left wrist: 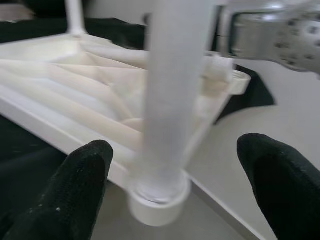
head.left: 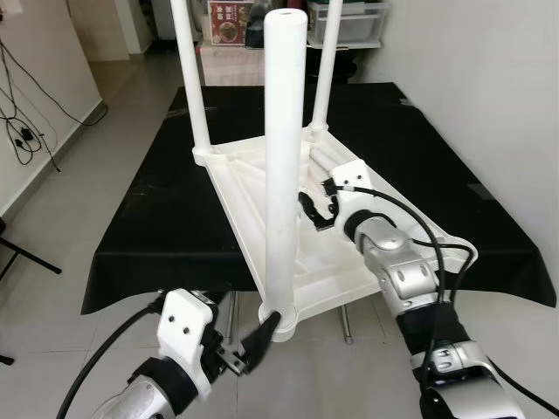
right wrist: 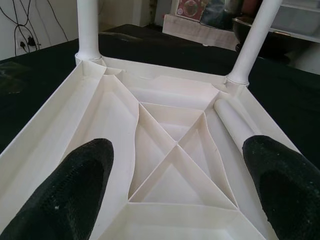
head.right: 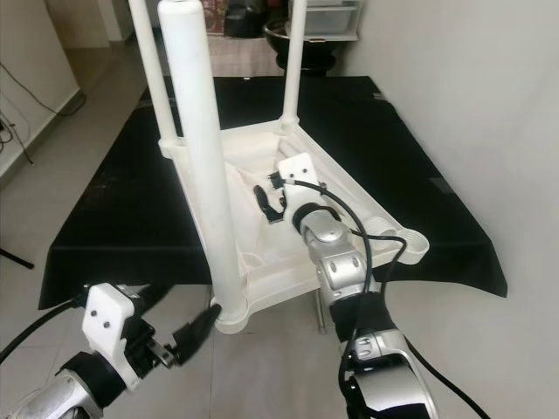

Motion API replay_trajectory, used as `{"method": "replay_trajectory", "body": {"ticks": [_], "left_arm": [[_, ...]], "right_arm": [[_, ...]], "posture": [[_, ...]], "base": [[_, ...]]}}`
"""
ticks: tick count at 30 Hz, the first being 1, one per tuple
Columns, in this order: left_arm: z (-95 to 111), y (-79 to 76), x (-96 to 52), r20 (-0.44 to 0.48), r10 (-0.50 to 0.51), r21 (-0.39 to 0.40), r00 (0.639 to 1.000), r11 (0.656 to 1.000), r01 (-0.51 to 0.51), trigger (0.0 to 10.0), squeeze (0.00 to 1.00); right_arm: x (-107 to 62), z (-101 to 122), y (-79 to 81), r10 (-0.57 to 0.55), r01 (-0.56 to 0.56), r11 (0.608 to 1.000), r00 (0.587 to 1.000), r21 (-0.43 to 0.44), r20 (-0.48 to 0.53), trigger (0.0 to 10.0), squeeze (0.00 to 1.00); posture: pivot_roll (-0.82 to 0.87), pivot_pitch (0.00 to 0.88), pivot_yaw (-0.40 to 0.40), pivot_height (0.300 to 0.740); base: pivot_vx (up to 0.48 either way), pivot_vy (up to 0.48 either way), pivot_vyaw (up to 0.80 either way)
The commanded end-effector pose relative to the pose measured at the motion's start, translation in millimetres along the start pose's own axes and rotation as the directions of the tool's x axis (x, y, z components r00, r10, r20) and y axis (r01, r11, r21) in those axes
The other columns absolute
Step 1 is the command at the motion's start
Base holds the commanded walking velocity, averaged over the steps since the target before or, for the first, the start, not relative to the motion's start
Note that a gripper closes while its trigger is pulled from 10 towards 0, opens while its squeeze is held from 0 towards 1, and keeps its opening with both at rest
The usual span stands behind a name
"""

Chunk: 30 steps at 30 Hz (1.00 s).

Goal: Building children table

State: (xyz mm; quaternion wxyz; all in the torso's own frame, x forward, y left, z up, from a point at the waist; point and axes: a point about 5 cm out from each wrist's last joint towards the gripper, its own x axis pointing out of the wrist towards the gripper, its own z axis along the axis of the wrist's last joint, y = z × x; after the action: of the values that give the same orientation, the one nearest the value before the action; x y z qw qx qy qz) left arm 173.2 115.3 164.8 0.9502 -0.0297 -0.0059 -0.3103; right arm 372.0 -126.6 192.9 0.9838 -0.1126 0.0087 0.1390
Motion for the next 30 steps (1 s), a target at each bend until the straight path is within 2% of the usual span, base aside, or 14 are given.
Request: {"method": "replay_trajectory", "body": {"ticks": [1,4,5,7,8,10,11,12,13,14,18,23,25,30], "left_arm": [[0,-5.8,2.2,-0.021,-0.057,0.005,0.998,0.998,0.057,10.0,1.00],[0,-6.6,7.6,-0.028,-0.068,0.026,0.997,0.997,0.069,10.0,1.00],[-1,-2.9,14.1,-0.032,-0.041,0.057,0.999,0.997,0.043,10.0,1.00],[-1,-2.9,14.1,-0.032,-0.041,0.057,0.999,0.997,0.043,10.0,1.00],[-2,2.5,20.3,-0.035,-0.002,0.094,0.999,0.996,0.005,10.0,1.00],[-2,2.5,20.3,-0.035,-0.002,0.094,0.999,0.996,0.005,10.0,1.00],[-3,13.1,29.3,-0.037,0.077,0.162,0.996,0.984,-0.070,10.0,1.00],[-3,13.1,29.3,-0.037,0.077,0.162,0.996,0.984,-0.070,10.0,1.00],[-2,22.1,37.2,-0.028,0.138,0.204,0.990,0.970,-0.130,10.0,0.00],[-2,22.1,37.2,-0.028,0.138,0.204,0.990,0.970,-0.130,10.0,0.00],[6,46.7,53.1,0.004,0.283,0.278,0.959,0.921,-0.273,10.0,0.00],[10,59.4,53.1,0.023,0.354,0.288,0.935,0.893,-0.345,10.0,0.00],[15,70.0,52.0,0.040,0.396,0.289,0.917,0.874,-0.390,10.0,0.00],[17,76.8,54.0,0.051,0.413,0.293,0.909,0.864,-0.409,10.0,0.00]], "right_arm": [[0.8,1,-0.6,-0.001,0.001,1.000,1.000,0.002,0.010,10.0,0.00],[0.6,1,-0.2,0.002,-0.002,1.000,1.000,0.006,0.012,10.0,0.00],[0.9,1,0.8,0.006,-0.006,1.000,1.000,0.009,0.019,10.0,0.00],[0.9,1,0.8,0.006,-0.006,1.000,1.000,0.009,0.019,10.0,0.00],[1.2,3,2.2,0.014,-0.014,1.000,0.999,0.014,0.029,10.0,0.00],[1.2,3,2.2,0.014,-0.014,1.000,0.999,0.014,0.029,10.0,0.00],[1.4,4,4.0,0.024,-0.024,1.000,0.999,0.020,0.039,10.0,0.00],[1.4,4,4.0,0.024,-0.024,1.000,0.999,0.020,0.039,10.0,0.00],[1.6,5,6.0,0.032,-0.033,0.999,0.998,0.027,0.048,10.0,0.00],[1.6,5,6.0,0.032,-0.033,0.999,0.998,0.027,0.048,10.0,0.00],[0.9,8,10.6,0.048,-0.051,0.998,0.996,0.041,0.068,10.0,0.00],[0.3,9,9.7,0.050,-0.054,0.998,0.996,0.045,0.076,10.0,0.00],[0.1,10,8.6,0.048,-0.052,0.998,0.996,0.047,0.080,10.0,0.00],[0.2,9,8.4,0.051,-0.055,0.997,0.995,0.049,0.082,10.0,0.00]], "posture": [[0.04,0.052,-0.049,0.740],[0.04,0.052,-0.049,0.740],[0.03,0.048,-0.053,0.740],[0.03,0.048,-0.053,0.740],[0.02,0.048,-0.053,0.740],[0.02,0.048,-0.053,0.740],[0.01,0.048,-0.052,0.740],[0.01,0.048,-0.052,0.740],[0.01,0.049,-0.048,0.740],[0.01,0.049,-0.048,0.740],[0.00,0.046,-0.034,0.740],[0.00,0.047,-0.028,0.740],[0.00,0.045,-0.027,0.740],[0.01,0.043,-0.034,0.740]], "base": [[0.000,0.000,0.00],[0.000,0.000,0.00],[0.000,0.000,0.00],[0.000,0.000,0.00],[0.000,0.000,0.00],[0.000,0.000,0.00],[0.000,0.000,0.00],[0.000,0.000,0.00],[0.000,0.000,0.00],[0.000,0.000,0.00],[0.000,0.000,0.00],[0.000,0.000,0.00],[0.000,0.000,0.00],[0.000,0.000,0.00]]}}
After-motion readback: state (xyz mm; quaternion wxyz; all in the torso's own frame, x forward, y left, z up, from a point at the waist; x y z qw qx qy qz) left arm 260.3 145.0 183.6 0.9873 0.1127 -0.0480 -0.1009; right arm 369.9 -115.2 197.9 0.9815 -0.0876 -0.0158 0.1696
